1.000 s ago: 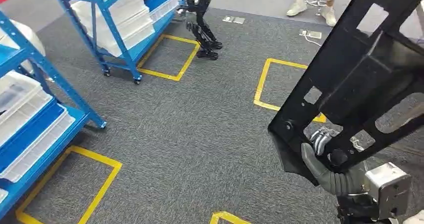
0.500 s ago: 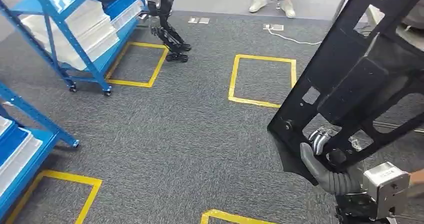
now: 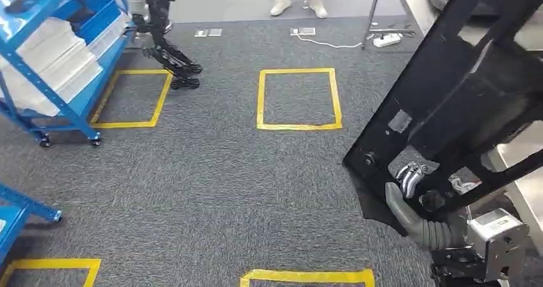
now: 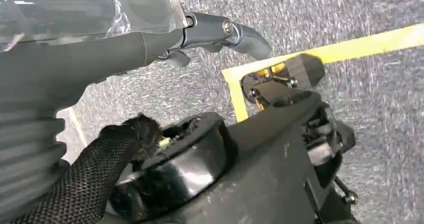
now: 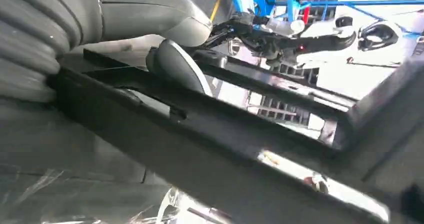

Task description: Take the parts from the cabinet and place them on the table.

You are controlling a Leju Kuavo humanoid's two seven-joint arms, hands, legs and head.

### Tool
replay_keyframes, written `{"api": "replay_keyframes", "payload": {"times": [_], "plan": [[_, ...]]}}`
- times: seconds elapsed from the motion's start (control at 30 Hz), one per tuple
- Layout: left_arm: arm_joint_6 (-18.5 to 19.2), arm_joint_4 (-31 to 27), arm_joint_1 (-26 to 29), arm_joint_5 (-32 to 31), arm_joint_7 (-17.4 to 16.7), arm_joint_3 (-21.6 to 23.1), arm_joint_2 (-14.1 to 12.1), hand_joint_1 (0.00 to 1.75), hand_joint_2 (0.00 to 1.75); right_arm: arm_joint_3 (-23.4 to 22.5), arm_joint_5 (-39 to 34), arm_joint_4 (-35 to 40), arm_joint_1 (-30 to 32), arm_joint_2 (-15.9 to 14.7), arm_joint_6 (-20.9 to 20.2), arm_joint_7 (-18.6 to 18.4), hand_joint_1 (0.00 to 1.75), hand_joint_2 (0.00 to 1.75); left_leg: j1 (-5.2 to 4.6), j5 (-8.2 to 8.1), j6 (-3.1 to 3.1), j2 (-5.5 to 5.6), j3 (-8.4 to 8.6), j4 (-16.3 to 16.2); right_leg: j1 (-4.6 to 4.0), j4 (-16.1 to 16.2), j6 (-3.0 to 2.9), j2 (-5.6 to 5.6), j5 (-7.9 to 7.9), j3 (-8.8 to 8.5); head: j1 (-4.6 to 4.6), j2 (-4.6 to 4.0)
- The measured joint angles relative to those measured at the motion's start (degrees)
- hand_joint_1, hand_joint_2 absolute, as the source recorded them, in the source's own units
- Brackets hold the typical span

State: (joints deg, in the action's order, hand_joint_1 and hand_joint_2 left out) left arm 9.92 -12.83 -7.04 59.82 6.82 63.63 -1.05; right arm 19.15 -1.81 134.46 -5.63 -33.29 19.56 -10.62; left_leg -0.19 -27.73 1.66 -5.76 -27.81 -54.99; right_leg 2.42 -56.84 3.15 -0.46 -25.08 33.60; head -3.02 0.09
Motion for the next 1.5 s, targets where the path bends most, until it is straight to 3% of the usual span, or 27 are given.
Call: {"api": "replay_keyframes", "payload": {"times": [0.07, 0.17, 0.2, 0.27, 0.3, 0.33, 0.4, 0.5, 0.53, 0.57, 0.6, 0.67, 0.73, 0.77, 0.83, 0.87, 0.9, 0.97, 1.07, 1.13, 1.2, 1.27, 1.3, 1.37, 1.4, 1.43, 1.5], "plan": [[0.0, 0.0, -0.06, 0.02, 0.0, 0.0, 0.15, 0.0, 1.75, -0.02, 0.02, 0.11, -0.12, -0.02, 0.0, 0.02, 1.75, 1.75, 0.19, -4.57, -0.07, 4.21, -2.77, -6.66, -0.22, 0.0, -0.51, 0.7, 0.24, 0.24, -0.02, 0.0], [0.0, 0.0, 0.18, 0.0, 0.0, 0.0, 0.2, 0.0, 1.75, 0.0, 0.02, 0.11, -0.16, 0.0, -0.02, 0.02, 1.75, 1.75, -0.05, -9.29, 0.71, 5.25, -8.97, -19.47, -0.91, -0.03, -1.08, 2.54, 0.6, 0.82, -0.09, 0.0], [0.0, 0.0, 0.14, 0.0, 0.0, 0.0, 0.2, 0.0, 1.75, 0.0, 0.02, 0.11, -0.16, -0.02, -0.15, 0.02, 1.75, 1.75, -0.29, -8.42, 1.11, 5.37, -9.01, -19.17, -1.06, -0.03, -1.22, 3.21, 0.7, 0.89, -0.09, 0.0], [0.0, 0.0, 0.15, 0.0, 0.0, 0.0, 0.17, 0.0, 1.75, 0.0, 0.02, 0.11, -0.14, -0.02, -0.17, 0.0, 1.75, 1.75, -0.97, -3.66, 2.21, 5.94, -5.66, -11.41, -1.14, -0.02, -1.4, 4.54, 0.84, 0.84, -0.09, 0.0], [0.0, 0.0, 0.15, 0.0, 0.0, 0.0, 0.19, 0.0, 1.75, 0.0, 0.02, 0.11, -0.16, -0.02, -0.17, 0.02, 1.75, 1.75, -1.08, -2.96, 2.33, 6.11, -5.06, -10.04, -1.18, -0.01, -1.4, 4.67, 0.87, 0.84, -0.09, 0.0], [0.0, 0.02, 0.1, 0.0, 0.0, 0.0, 0.15, 0.0, 1.75, 0.0, 0.02, 0.13, -0.17, -0.02, -0.17, 0.04, 1.75, 1.75, -1.92, 0.99, 3.43, 8.87, -1.19, -0.91, -0.9, 0.1, -1.31, 5.92, 1.1, 0.87, -0.09, 0.0], [0.0, 0.0, 0.01, -0.02, 0.0, 0.0, 0.13, 0.0, 1.75, 0.0, 0.02, 0.13, -0.12, -0.02, -0.17, 0.02, 1.75, 1.75, -1.97, 0.99, 3.32, 8.8, -0.74, 0.22, -0.88, 0.11, -1.04, 6.9, 1.41, 1.2, -0.11, 0.0], [-0.15, 0.02, 0.05, -0.15, 0.0, 0.0, 0.13, 0.0, 1.75, -0.02, 0.02, 0.13, 0.11, -0.04, -0.15, 0.02, 1.75, 1.75, -2.28, 1.68, 3.2, 7.04, -0.59, 1.07, -0.59, 0.69, 0.01, 8.49, 2.26, 1.53, -0.15, 0.0], [-0.15, 0.0, -0.07, -0.18, 0.0, 0.0, 0.24, 0.0, 1.75, -0.02, 0.02, 0.13, 0.12, -0.13, -0.15, 0.02, 1.75, 1.75, -1.82, 2.44, 3.21, 6.36, -0.43, 2.03, -0.64, 0.73, 0.0, 7.98, 2.28, 1.69, -0.15, 0.0], [-0.15, 0.0, -0.23, -0.17, 0.0, 0.0, 0.28, 0.0, 1.75, -0.04, 0.02, 0.13, 0.08, -0.15, -0.15, 0.0, 1.75, 1.75, -1.75, 2.88, 3.39, 5.84, -0.5, 2.55, -0.97, -1.23, -0.34, 4.36, 0.28, 2.57, -0.11, 0.0], [-0.15, 0.0, -0.07, -0.13, 0.0, 0.0, 0.28, 0.0, 1.75, -0.04, 0.02, 0.13, -0.01, -0.2, -0.15, 0.0, 1.75, 1.75, -1.66, 2.99, 3.48, 5.22, -0.65, 2.53, -1.23, -5.39, -0.27, 2.47, -2.55, 4.27, -0.09, 0.0], [-0.15, 0.0, 0.33, 0.07, 0.0, 0.0, 0.44, 0.0, 1.75, -0.04, 0.04, 0.13, -0.08, -0.26, -0.15, -0.02, 1.75, 1.75, -1.53, 3.0, 3.45, 3.92, -0.8, 2.51, -1.16, -14.75, 0.25, 1.38, -6.87, 7.83, -0.09, 0.0], [-0.15, 0.0, 0.34, 0.26, 0.0, 0.0, 0.55, 0.0, 1.75, 0.0, 0.04, 0.13, 0.01, -0.26, -0.18, -0.18, 1.75, 1.75, -1.21, 3.04, 3.33, 2.52, -0.93, 2.47, -0.91, -18.86, 0.9, 1.11, -7.93, 9.16, -0.09, 0.0], [-0.15, 0.0, 0.3, 0.26, 0.0, 0.0, 0.55, 0.0, 1.75, 0.0, 0.04, 0.13, -0.03, -0.26, -0.18, -0.24, 1.75, 1.75, -0.98, 3.01, 3.24, 1.89, -0.91, 2.44, -0.71, -17.21, 1.29, 0.92, -6.69, 8.08, -0.09, 0.0], [-0.22, 0.0, 0.31, 0.31, 0.0, 0.0, 0.72, 0.0, 1.75, 0.0, 0.04, 0.13, -0.05, -0.26, -0.17, -0.24, 1.75, 1.75, -0.23, 2.65, 2.44, 0.7, -0.67, 2.12, -0.13, -6.76, 2.33, -0.45, -1.88, 2.0, -0.09, 0.0], [-0.22, 0.0, 0.31, 0.41, 0.0, 0.0, 0.72, 0.0, 1.75, 0.0, 0.04, 0.13, -0.06, -0.26, -0.17, -0.26, 1.75, 1.75, 0.01, 2.42, 2.06, 0.29, -0.66, 1.78, 0.11, -2.92, 2.78, -1.56, -0.45, -0.14, -0.09, 0.0], [-0.22, 0.02, 0.24, 0.48, -0.04, 0.0, 0.44, 0.0, 1.75, 0.02, 0.02, 0.11, -0.03, -0.24, -0.17, -0.37, 1.75, 1.75, -0.46, 1.8, 1.1, -0.23, -1.03, 0.93, -0.34, 0.0, 3.43, -4.24, -1.31, -1.51, 0.01, 0.0], [-0.24, 0.02, 0.16, 0.59, -0.09, 0.0, 0.48, 0.0, 1.75, -0.02, 0.04, 0.13, -0.19, -0.37, -0.18, -0.57, 1.75, 1.75, -0.43, 1.36, 0.89, -0.83, -1.26, -0.08, -0.07, -0.02, 1.17, -2.54, -0.8, -1.03, 0.0, 0.0], [-0.28, 0.02, 0.09, 0.66, -0.15, 0.0, 0.5, 0.0, 1.75, 0.07, 0.0, 0.15, -0.28, -0.39, -0.28, -0.61, 1.75, 1.75, -0.02, 0.9, 0.44, -1.61, -1.17, -0.55, -0.23, -0.31, 0.18, -0.51, -0.69, -0.47, -0.07, 0.0], [-0.28, 0.0, 0.03, 0.85, -0.09, 0.0, 0.55, 0.0, 1.75, 0.0, 0.0, 0.15, -0.49, -0.57, -0.31, -0.61, 1.75, 1.75, 0.4, -2.68, 0.14, 3.81, -2.98, -5.1, -0.32, -0.26, -0.45, 0.2, -0.39, -0.28, -0.07, 0.0], [-0.28, 0.02, 0.2, 0.87, -0.09, 0.0, 0.59, 0.0, 1.75, 0.0, 0.0, 0.15, -0.7, -0.55, -0.33, -0.61, 1.75, 1.75, 0.35, -6.96, 0.25, 4.84, -7.34, -14.76, -0.64, -0.27, -0.78, 1.41, -0.19, 0.03, -0.11, 0.0], [-0.28, 0.0, 0.13, 0.87, -0.07, -0.04, 0.59, 0.0, 1.75, 0.04, 0.0, 0.15, -0.69, -0.55, -0.33, -0.59, 1.75, 1.75, 0.02, -8.36, 0.82, 5.18, -10.85, -21.27, -1.14, -0.27, -1.05, 2.83, 0.0, 0.25, -0.13, 0.0], [-0.28, 0.02, 0.1, 0.87, -0.07, -0.04, 0.59, 0.0, 1.75, 0.04, 0.0, 0.13, -0.69, -0.55, -0.33, -0.61, 1.75, 1.75, -0.07, -8.1, 0.94, 5.19, -10.92, -21.23, -1.21, -0.27, -1.08, 3.09, 0.03, 0.26, -0.15, 0.0], [-0.35, 0.02, 0.15, 0.92, -0.11, -0.04, 0.59, 0.0, 1.75, 0.07, -0.02, 0.13, -0.7, -0.55, -0.35, -0.61, 1.75, 1.75, -0.96, -2.76, 2.39, 5.8, -6.96, -11.93, -1.54, -0.24, -1.35, 5.1, 0.26, 0.28, -0.13, 0.0], [-0.35, 0.02, 0.16, 0.98, -0.11, -0.04, 0.59, 0.0, 1.75, 0.07, -0.02, 0.15, -0.73, -0.55, -0.35, -0.61, 1.75, 1.75, -1.14, -1.59, 2.67, 6.11, -5.83, -9.5, -1.54, -0.23, -1.4, 5.4, 0.3, 0.28, -0.13, 0.0], [-0.35, 0.02, 0.08, 1.07, -0.11, -0.04, 0.57, 0.0, 1.75, 0.04, -0.02, 0.15, -0.84, -0.55, -0.35, -0.61, 1.75, 1.75, -1.77, 1.57, 3.75, 8.96, -2.0, -1.16, -1.29, -0.14, -1.44, 6.34, 0.55, 0.32, -0.13, 0.0], [-0.35, 0.0, 0.08, 1.11, -0.11, -0.04, 0.52, 0.0, 1.75, 0.04, -0.04, 0.13, -0.83, -0.59, -0.35, -0.61, 1.75, 1.75, -1.86, 1.8, 3.63, 8.82, -1.71, -0.23, -1.08, 0.0, -1.08, 7.14, 0.89, 0.55, -0.18, 0.0]]}}
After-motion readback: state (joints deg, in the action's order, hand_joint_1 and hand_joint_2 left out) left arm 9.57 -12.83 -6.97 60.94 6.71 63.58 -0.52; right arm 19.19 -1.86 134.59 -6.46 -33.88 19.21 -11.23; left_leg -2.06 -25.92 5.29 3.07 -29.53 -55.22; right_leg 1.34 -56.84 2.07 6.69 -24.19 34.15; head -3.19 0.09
